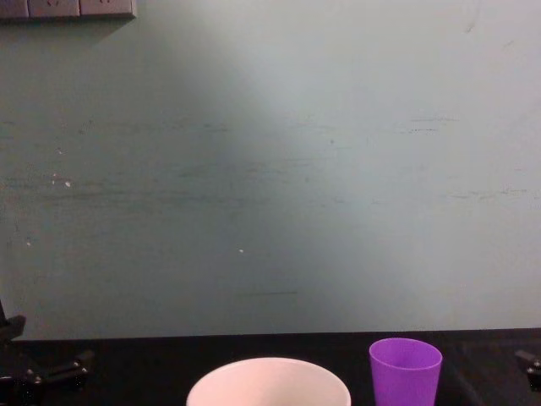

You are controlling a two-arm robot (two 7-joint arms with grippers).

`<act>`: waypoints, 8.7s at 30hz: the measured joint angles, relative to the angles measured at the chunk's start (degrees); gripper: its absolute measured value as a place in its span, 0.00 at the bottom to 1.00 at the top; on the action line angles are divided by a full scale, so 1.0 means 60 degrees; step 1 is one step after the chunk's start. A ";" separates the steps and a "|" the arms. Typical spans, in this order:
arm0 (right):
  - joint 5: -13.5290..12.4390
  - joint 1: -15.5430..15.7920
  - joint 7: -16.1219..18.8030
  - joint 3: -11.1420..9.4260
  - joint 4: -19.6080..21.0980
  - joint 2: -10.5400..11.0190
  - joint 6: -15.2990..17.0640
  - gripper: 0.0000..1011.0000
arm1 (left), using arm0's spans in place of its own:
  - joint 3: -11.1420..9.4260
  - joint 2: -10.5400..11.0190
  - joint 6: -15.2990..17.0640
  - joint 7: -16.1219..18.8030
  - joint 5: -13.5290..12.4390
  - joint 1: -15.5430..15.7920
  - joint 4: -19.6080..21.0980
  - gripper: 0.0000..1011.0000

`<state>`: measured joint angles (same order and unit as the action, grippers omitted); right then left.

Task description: Pick up the cup and pour the mung beans from the cup into the bowl.

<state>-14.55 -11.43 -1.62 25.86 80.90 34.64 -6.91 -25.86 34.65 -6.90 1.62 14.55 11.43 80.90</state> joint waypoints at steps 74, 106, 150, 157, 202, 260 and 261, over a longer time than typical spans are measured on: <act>0.0098 0.0652 0.0784 -0.0053 0.0609 -0.0416 0.0380 0.99 | 0.0000 0.0000 0.0000 0.0000 -0.0001 0.0000 0.0000 0.99; -0.0979 -0.0595 0.3590 -0.0264 -0.1198 -0.1785 0.0360 0.99 | 0.0000 0.0000 0.0000 0.0000 -0.0001 0.0000 0.0000 0.99; -0.0143 -0.1652 0.4771 -0.0530 -0.2580 -0.2605 0.0501 0.99 | 0.0000 0.0000 0.0000 0.0000 -0.0001 0.0000 0.0000 0.99; -0.0081 -0.1710 0.4813 -0.0532 -0.2689 -0.2667 0.0502 0.99 | 0.0000 0.0000 0.0000 0.0000 -0.0001 0.0000 0.0000 0.99; -0.0060 -0.1549 0.4670 -0.0799 -0.2423 -0.2851 0.0368 0.72 | 0.0000 0.0000 0.0000 0.0000 0.0000 0.0000 0.0000 0.99; -0.1318 -0.0197 0.4009 -0.1533 0.1327 -0.2033 0.1791 0.72 | 0.0000 0.0000 0.0000 0.0000 -0.0001 0.0000 0.0000 0.99; -0.1318 -0.0197 0.4009 -0.1533 0.1326 -0.2033 0.1790 0.72 | 0.0000 0.0000 -0.0001 0.0000 -0.0001 0.0001 0.0000 0.99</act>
<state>-22.45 -12.61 22.43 16.66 88.85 22.44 3.83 -25.86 34.65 -6.91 1.62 14.54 11.44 80.90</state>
